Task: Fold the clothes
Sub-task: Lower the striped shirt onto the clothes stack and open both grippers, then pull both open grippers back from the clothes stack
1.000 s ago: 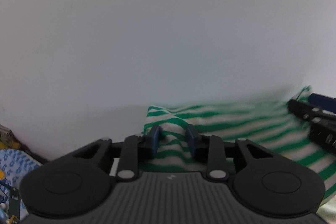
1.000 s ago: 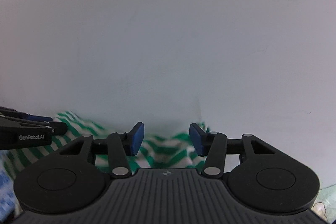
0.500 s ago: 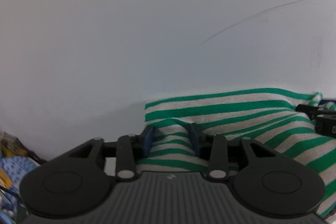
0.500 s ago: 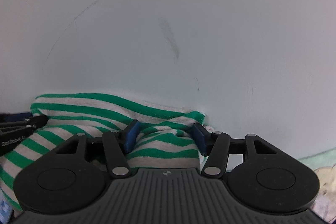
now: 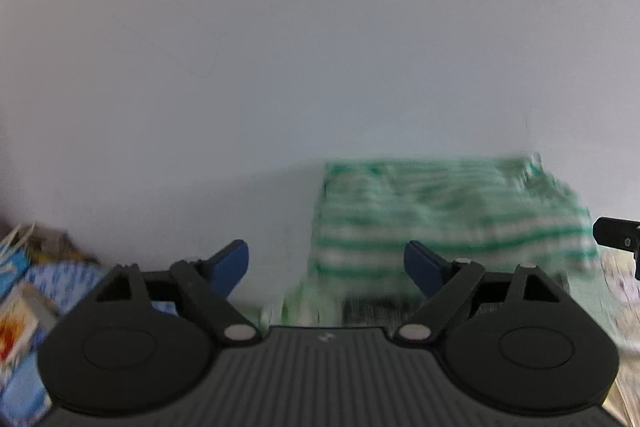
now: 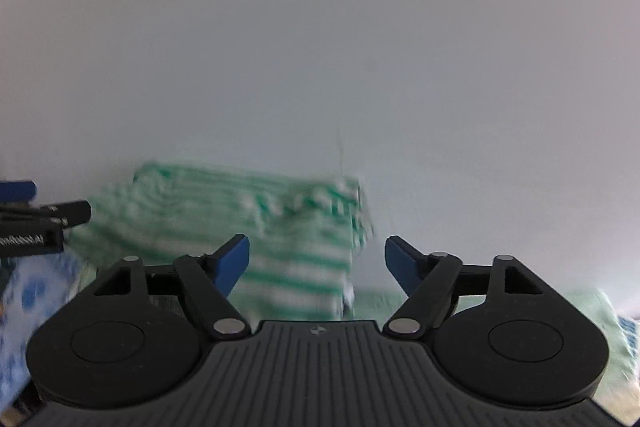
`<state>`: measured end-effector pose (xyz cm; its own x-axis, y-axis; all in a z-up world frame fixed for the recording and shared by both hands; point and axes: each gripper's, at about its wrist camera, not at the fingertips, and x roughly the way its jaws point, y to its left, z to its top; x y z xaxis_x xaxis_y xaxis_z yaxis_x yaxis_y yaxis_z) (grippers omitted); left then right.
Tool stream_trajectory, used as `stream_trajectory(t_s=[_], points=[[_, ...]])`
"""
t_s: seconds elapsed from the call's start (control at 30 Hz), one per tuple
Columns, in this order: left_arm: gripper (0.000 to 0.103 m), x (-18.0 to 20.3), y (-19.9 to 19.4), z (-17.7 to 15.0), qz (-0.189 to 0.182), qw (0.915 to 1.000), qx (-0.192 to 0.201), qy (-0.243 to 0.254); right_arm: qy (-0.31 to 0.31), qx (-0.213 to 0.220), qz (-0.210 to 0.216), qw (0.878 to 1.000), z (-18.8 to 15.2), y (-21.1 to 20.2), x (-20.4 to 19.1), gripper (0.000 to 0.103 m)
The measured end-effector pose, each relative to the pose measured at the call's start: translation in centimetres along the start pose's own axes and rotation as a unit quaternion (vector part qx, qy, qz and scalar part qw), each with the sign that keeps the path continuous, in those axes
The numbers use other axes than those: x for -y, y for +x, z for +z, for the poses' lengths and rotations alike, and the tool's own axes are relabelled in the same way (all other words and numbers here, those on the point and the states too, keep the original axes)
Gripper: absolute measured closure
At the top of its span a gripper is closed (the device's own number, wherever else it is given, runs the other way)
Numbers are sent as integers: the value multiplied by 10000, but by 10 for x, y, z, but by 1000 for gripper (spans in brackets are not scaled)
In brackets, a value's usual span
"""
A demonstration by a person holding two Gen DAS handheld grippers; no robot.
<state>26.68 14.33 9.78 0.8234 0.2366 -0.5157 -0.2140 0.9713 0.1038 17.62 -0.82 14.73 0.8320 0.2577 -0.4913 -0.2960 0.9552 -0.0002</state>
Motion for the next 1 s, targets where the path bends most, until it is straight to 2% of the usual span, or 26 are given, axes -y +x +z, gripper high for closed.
stream_trajectory(t_s=[0.1,0.13,0.23,0.37,0.5,0.6,0.73,0.87,1.0], points=[[7,-18,-36,-26,-25,9993,-378,-47,287,-353,-70,9989,-7,6,41,23],[3,-19,-50,-36,-52,9989,-453,-58,363,-443,-91,9983,-15,2,45,21],[2,-23,-90,-63,-124,9977,-668,-86,485,-614,-142,9968,-46,-6,47,20],[1,-6,-92,-75,-303,9958,-858,-64,548,-642,-203,9962,-67,-8,18,14],[1,0,-108,-91,-473,9943,-941,-189,619,-746,-228,9950,-83,-35,25,12],[1,0,-126,-103,-536,9932,-1016,-212,848,-615,-202,9943,-95,-52,31,12],[1,2,-146,-116,-452,9928,-1100,-163,1189,-410,-92,9920,-111,-74,44,9],[1,12,-168,-128,-196,9936,-1100,-161,1419,-314,37,9894,-120,-93,54,9],[1,18,-189,-140,5,9928,-1167,-286,1123,-385,106,9929,-123,-105,52,8]])
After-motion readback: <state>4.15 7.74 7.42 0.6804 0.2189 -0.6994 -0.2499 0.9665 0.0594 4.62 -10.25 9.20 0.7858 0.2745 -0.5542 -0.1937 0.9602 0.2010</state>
